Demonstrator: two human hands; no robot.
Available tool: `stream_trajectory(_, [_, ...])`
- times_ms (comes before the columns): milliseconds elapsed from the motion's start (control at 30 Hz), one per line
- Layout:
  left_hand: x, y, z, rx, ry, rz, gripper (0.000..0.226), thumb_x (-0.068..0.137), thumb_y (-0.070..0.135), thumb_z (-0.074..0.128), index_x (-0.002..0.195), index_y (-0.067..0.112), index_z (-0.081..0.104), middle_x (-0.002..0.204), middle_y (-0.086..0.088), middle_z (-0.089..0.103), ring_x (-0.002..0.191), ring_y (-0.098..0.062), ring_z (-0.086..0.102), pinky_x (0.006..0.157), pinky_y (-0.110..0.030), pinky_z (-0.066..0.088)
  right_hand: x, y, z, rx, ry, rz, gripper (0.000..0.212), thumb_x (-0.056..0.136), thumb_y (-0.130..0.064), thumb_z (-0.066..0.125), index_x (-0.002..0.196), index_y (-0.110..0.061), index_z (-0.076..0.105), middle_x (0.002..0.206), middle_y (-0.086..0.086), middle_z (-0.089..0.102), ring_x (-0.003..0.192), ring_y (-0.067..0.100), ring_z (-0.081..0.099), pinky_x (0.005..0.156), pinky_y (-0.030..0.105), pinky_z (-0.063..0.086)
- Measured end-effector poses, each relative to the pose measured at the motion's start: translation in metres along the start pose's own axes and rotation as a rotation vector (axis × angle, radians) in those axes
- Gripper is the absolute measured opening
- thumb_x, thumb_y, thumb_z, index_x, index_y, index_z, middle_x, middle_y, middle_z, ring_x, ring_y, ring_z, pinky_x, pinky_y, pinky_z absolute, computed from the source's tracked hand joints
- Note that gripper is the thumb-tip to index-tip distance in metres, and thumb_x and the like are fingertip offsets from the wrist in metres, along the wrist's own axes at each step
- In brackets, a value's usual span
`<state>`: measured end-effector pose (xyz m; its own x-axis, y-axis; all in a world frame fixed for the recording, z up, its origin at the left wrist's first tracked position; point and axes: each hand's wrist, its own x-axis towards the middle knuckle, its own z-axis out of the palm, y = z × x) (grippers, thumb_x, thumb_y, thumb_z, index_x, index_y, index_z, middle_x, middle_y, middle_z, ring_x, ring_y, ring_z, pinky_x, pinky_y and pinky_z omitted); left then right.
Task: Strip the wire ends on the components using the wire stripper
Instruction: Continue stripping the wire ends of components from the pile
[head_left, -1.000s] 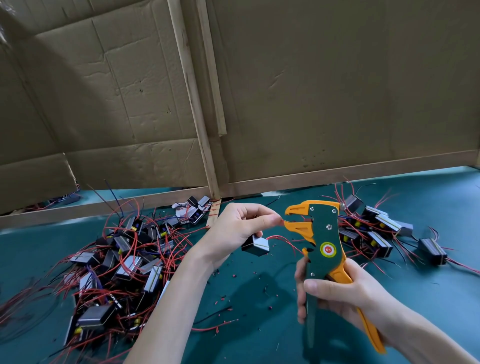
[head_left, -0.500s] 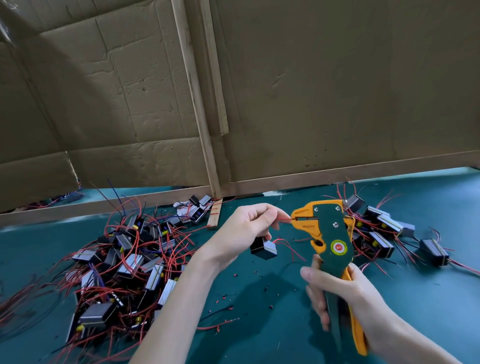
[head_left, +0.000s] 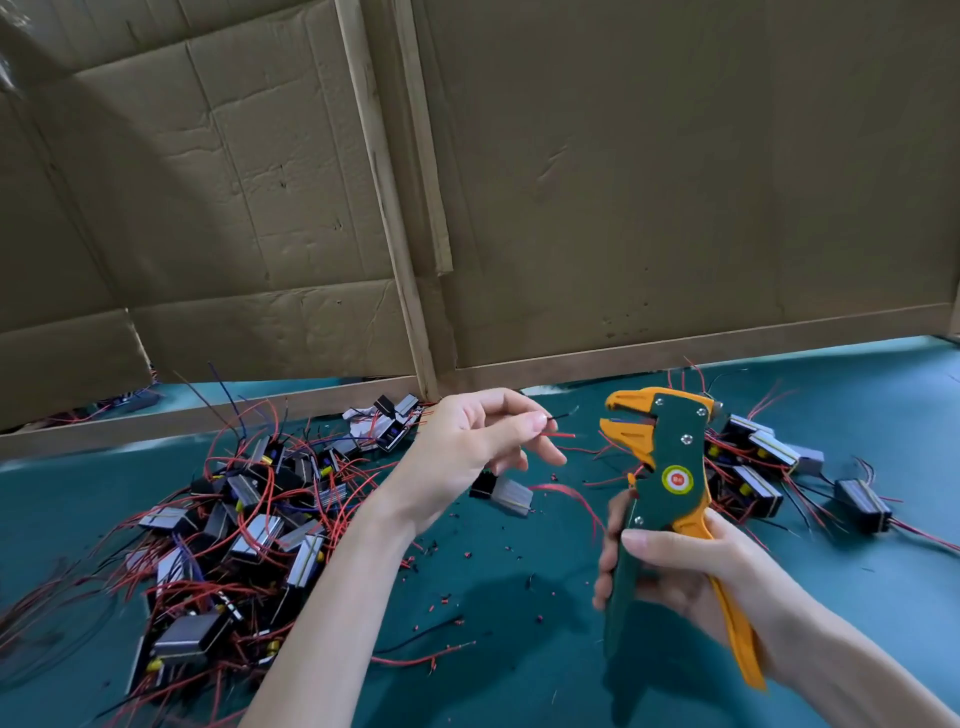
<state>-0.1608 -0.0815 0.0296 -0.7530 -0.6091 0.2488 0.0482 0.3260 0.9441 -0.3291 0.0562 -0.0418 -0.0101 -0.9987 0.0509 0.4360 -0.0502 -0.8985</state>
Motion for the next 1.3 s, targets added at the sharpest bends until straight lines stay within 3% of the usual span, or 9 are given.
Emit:
stream_trajectory(400, [-0.005,0.008,0.003,0.129,-0.051,-0.024,0.014,0.091,0.011,0.062,0.079,0.014,0.068,0.057,0.007,0.059,0.057,-0.007,0.048,0.057,-0.013,0.040,-0.008,-0.004,0.008,-0.127,-0.164,0.030,0.035,0.065,-0.022,0.090,0.088,-0.006,0.068,0.079,0.025,0.064,0.072,0.041,0.065,0.072,0.046,0.055])
stream_trajectory(633, [-0.006,0.011,0.001,0.170,-0.107,-0.014,0.014,0.093,0.008,0.058,0.085,0.005,0.069,0.055,0.015,0.060,0.054,-0.001,0.046,0.057,-0.012,0.039,-0.009,-0.004,0.006,-0.186,-0.140,0.041,0.035,0.066,-0.025,0.090,0.084,-0.006,0.067,0.079,0.027,0.062,0.072,0.041,0.065,0.070,0.041,0.055])
stream_trajectory(800, [-0.007,0.013,-0.005,0.159,-0.118,-0.034,0.016,0.085,0.023,0.065,0.082,0.010,0.075,0.057,-0.002,0.047,0.059,-0.020,0.036,0.059,-0.034,0.028,-0.011,-0.002,0.005,-0.219,-0.094,0.056,0.045,0.062,-0.028,0.091,0.085,-0.005,0.060,0.072,0.026,0.059,0.062,0.038,0.062,0.063,0.042,0.053])
stream_trajectory(900, [-0.008,0.014,-0.009,0.158,-0.149,-0.037,0.015,0.083,0.025,0.065,0.079,0.015,0.075,0.058,-0.008,0.041,0.059,-0.027,0.030,0.058,-0.039,0.020,-0.012,0.000,0.012,-0.255,-0.047,0.054,0.042,0.055,-0.034,0.093,0.072,-0.010,0.062,0.060,0.025,0.057,0.048,0.031,0.058,0.052,0.034,0.051])
stream_trajectory(967, [-0.008,0.012,-0.011,0.179,-0.168,-0.052,0.012,0.084,0.024,0.067,0.078,0.018,0.075,0.057,-0.008,0.039,0.056,-0.025,0.029,0.055,-0.033,0.019,-0.011,0.006,0.020,-0.313,0.036,0.001,0.037,0.058,-0.035,0.087,0.060,-0.011,0.058,0.049,0.021,0.054,0.038,0.025,0.051,0.046,0.028,0.045])
stream_trajectory(1067, [-0.006,0.006,-0.012,0.231,-0.183,-0.094,0.013,0.091,0.014,0.064,0.081,0.013,0.073,0.052,0.005,0.044,0.050,-0.008,0.033,0.049,-0.019,0.026,-0.008,0.017,0.024,-0.318,0.145,-0.054,0.035,0.065,-0.029,0.079,0.053,-0.011,0.051,0.044,0.018,0.047,0.032,0.023,0.043,0.048,0.030,0.040])
stream_trajectory(1167, [-0.006,0.000,-0.016,0.216,-0.177,-0.137,0.013,0.090,0.015,0.063,0.082,0.012,0.072,0.060,-0.001,0.050,0.055,-0.010,0.040,0.055,-0.021,0.031,-0.005,0.015,0.021,-0.159,0.004,0.052,0.038,0.057,-0.029,0.088,0.065,-0.005,0.060,0.056,0.022,0.053,0.043,0.029,0.053,0.050,0.036,0.048])
stream_trajectory(1233, [-0.005,-0.002,-0.018,0.225,-0.152,-0.135,0.013,0.092,0.015,0.061,0.084,0.011,0.071,0.065,0.003,0.058,0.058,-0.006,0.046,0.059,-0.015,0.036,-0.002,0.014,0.016,0.027,-0.068,0.101,0.045,0.052,-0.021,0.094,0.080,-0.001,0.066,0.072,0.027,0.057,0.060,0.037,0.061,0.062,0.048,0.055])
stream_trajectory(1300, [-0.003,-0.004,-0.018,0.229,-0.115,-0.122,0.013,0.093,0.014,0.060,0.087,0.008,0.070,0.072,0.002,0.066,0.062,-0.002,0.054,0.065,-0.010,0.041,0.002,0.015,0.010,0.063,-0.055,0.097,0.050,0.050,-0.019,0.095,0.088,0.000,0.068,0.078,0.027,0.059,0.067,0.040,0.063,0.068,0.051,0.056])
